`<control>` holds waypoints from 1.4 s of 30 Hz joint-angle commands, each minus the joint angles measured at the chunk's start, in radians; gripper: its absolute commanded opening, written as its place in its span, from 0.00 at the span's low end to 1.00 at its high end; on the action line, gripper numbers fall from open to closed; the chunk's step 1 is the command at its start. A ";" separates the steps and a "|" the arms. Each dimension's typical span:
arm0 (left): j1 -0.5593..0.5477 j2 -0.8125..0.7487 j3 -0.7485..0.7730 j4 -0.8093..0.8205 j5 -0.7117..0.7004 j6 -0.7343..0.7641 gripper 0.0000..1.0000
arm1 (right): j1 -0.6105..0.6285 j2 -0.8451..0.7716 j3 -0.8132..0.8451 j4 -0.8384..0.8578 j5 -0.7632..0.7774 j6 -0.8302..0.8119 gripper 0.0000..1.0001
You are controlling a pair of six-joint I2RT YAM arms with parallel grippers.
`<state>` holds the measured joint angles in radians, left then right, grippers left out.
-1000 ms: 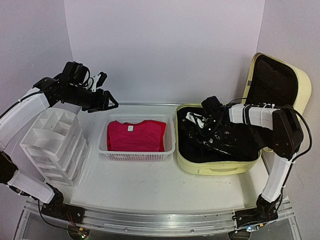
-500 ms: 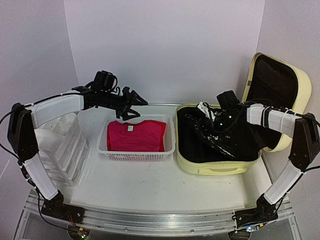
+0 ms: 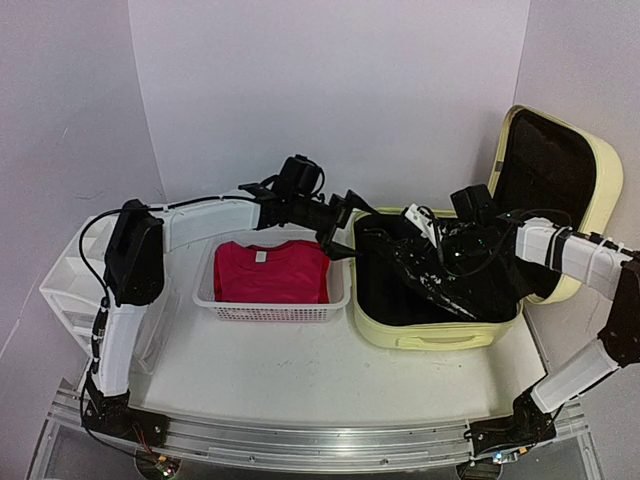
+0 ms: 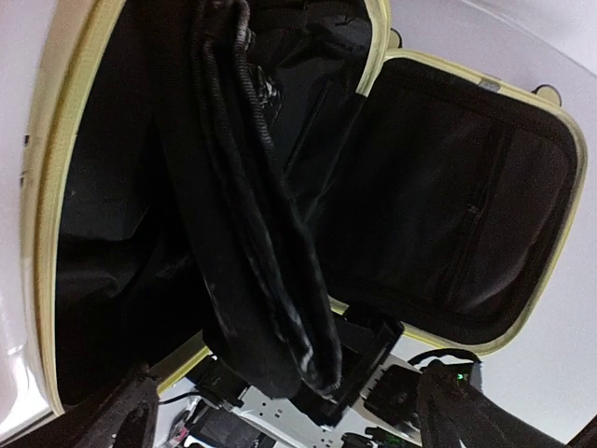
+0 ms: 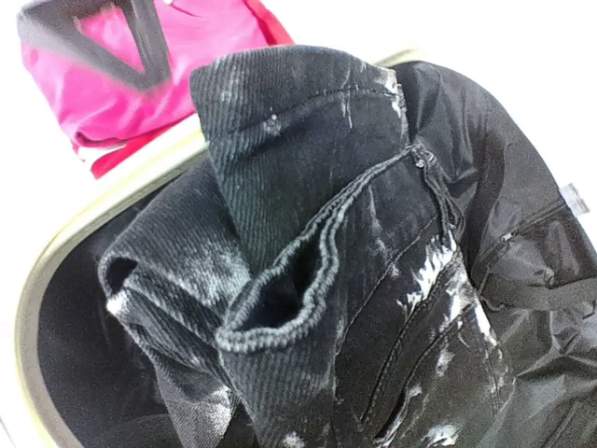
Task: Open, take out, and arrange the luggage
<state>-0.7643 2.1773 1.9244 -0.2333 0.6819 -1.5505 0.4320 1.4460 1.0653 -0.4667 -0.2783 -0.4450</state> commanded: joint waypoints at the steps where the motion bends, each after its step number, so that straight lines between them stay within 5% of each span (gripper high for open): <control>1: -0.031 0.063 0.127 0.027 -0.044 -0.131 0.99 | 0.020 -0.083 0.007 0.114 -0.081 -0.035 0.00; 6: -0.077 0.101 0.171 -0.051 -0.098 -0.160 0.99 | 0.036 -0.094 0.012 0.113 -0.076 -0.049 0.00; 13: -0.120 0.255 0.430 -0.191 -0.097 -0.147 0.98 | 0.066 -0.097 0.021 0.098 -0.043 -0.074 0.00; 18: -0.132 0.290 0.481 -0.198 -0.093 -0.119 0.81 | 0.082 -0.115 0.019 0.082 -0.011 -0.087 0.00; 27: -0.129 0.256 0.502 -0.188 -0.109 -0.031 0.28 | 0.117 -0.109 0.069 -0.008 0.065 -0.073 0.02; 33: -0.109 0.216 0.530 -0.176 -0.116 0.023 0.00 | 0.119 -0.103 0.125 -0.189 0.129 0.031 0.41; 38: -0.094 0.174 0.530 -0.173 -0.118 0.055 0.00 | 0.117 -0.213 0.023 -0.205 0.205 0.113 0.94; 42: -0.087 0.166 0.546 -0.159 -0.108 0.050 0.00 | 0.118 -0.255 -0.047 -0.206 0.218 0.122 0.98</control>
<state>-0.8627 2.4668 2.3810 -0.4839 0.5617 -1.5208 0.5488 1.2411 1.0733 -0.6579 -0.1013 -0.3702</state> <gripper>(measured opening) 0.128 0.979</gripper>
